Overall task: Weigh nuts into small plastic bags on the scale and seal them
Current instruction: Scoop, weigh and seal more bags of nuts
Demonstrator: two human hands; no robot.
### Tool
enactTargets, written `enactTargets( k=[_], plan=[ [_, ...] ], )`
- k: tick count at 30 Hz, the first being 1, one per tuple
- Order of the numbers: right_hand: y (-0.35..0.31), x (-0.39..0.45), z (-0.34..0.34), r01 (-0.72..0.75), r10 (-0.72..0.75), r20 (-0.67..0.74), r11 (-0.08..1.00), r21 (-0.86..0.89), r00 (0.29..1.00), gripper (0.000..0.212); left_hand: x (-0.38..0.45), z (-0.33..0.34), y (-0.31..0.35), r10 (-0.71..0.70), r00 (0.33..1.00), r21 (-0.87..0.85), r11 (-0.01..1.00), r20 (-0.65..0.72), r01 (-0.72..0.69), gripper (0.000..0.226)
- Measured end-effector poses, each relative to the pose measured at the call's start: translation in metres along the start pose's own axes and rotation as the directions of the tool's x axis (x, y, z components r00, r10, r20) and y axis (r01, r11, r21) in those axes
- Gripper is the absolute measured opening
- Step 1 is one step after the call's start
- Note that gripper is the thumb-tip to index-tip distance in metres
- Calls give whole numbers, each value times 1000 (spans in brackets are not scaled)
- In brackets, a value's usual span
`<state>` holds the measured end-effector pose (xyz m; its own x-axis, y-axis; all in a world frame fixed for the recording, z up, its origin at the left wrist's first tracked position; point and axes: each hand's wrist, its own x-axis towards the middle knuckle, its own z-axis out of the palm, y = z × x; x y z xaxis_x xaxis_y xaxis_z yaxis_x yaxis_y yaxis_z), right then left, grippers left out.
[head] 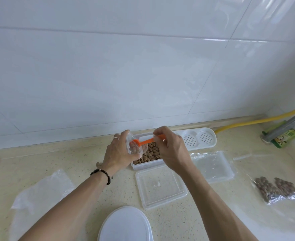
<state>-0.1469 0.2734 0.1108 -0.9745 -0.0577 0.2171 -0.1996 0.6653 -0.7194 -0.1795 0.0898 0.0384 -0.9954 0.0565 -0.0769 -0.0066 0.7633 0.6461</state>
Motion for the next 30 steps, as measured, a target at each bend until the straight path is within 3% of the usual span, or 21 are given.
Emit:
enactTargets(
  k=[2, 5, 8, 12, 19, 26, 30],
  plan=[
    [-7, -4, -3, 75, -76, -14, 995, -67, 997, 6, -2, -2, 3, 4, 1000, -19, 1000, 4, -4, 96],
    [-11, -11, -13, 48, -51, -60, 998, -43, 997, 6, -7, -7, 8, 21, 1000, -34, 999, 2, -21, 97],
    [-17, -22, -26, -31, 36, -127, 999, 42, 991, 8, -17, -14, 16, 29, 1000, -76, 997, -7, -29, 99],
    [-31, -42, -42, -176, 250, -249, 942, 285, 936, 15, -34, -21, 25, 52, 999, -117, 992, -6, -53, 98],
    [-25, -121, -49, -273, 673, -350, 638, 720, 651, 10, -77, -22, 42, 191, 981, -41, 980, -40, -193, 94],
    [16, -223, -10, -328, 902, -277, 386, 862, 333, 6, -126, -5, 44, 306, 952, 29, 952, -2, -306, 98],
    [40, -272, 21, -420, 938, -259, 336, 843, 230, 4, -148, -5, 45, 377, 926, 50, 925, 25, -377, 97]
  ],
)
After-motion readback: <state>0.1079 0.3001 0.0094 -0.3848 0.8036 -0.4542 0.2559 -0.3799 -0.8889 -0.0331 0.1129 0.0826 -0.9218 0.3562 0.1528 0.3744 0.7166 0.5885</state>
